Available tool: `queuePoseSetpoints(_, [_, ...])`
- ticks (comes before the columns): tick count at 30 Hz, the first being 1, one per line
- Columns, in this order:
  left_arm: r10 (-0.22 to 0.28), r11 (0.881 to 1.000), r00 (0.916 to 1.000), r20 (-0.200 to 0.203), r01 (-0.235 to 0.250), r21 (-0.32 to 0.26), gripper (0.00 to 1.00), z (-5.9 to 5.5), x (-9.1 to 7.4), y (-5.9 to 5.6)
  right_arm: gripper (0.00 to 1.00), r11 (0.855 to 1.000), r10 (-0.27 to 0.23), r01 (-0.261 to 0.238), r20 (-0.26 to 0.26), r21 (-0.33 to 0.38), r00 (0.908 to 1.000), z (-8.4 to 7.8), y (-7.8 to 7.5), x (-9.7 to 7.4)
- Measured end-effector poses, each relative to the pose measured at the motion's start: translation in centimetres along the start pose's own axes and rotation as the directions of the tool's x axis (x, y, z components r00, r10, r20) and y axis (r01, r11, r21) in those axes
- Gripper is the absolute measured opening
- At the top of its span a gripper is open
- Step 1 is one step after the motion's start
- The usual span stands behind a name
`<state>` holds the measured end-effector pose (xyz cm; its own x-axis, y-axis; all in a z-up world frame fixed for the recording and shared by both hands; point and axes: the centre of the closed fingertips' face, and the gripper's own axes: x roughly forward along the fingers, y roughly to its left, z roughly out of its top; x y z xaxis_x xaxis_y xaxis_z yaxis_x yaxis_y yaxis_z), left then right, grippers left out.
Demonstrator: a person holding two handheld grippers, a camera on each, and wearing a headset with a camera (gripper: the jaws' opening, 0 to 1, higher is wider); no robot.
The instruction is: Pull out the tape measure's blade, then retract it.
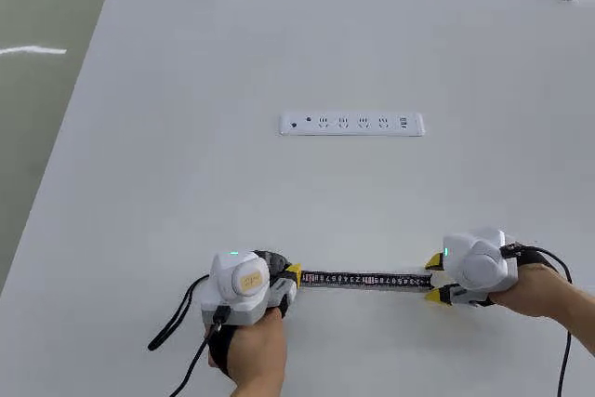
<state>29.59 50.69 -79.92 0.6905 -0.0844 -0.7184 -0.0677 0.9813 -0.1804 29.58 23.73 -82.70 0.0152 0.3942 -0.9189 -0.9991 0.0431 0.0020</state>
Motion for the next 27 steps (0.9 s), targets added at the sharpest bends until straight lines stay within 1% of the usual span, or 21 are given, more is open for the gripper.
queuePoseSetpoints(6, [0.004, 1.0, 1.0, 0.003, -0.004, -0.001, 0.66, -0.04, 0.03, 0.01, 0.19, 1.0, 0.009, -0.009, 0.001, -0.011, 1.0, 0.11, 0.11, 0.11])
queuePoseSetpoints(10, [0.005, 1.0, 1.0, 0.006, -0.005, 0.006, 0.66, -0.14, 0.17, 0.04, 0.17, 1.0, 0.008, -0.008, 0.0, -0.004, 1.0, 0.21, 0.0, 0.12])
queuePoseSetpoints(27, [0.013, 1.0, 0.9997, 0.018, -0.014, 0.022, 0.65, -0.03, 0.07, 0.02, 0.15, 1.0, -0.001, 0.001, 0.005, -0.015, 1.0, 0.29, 0.0, 0.06])
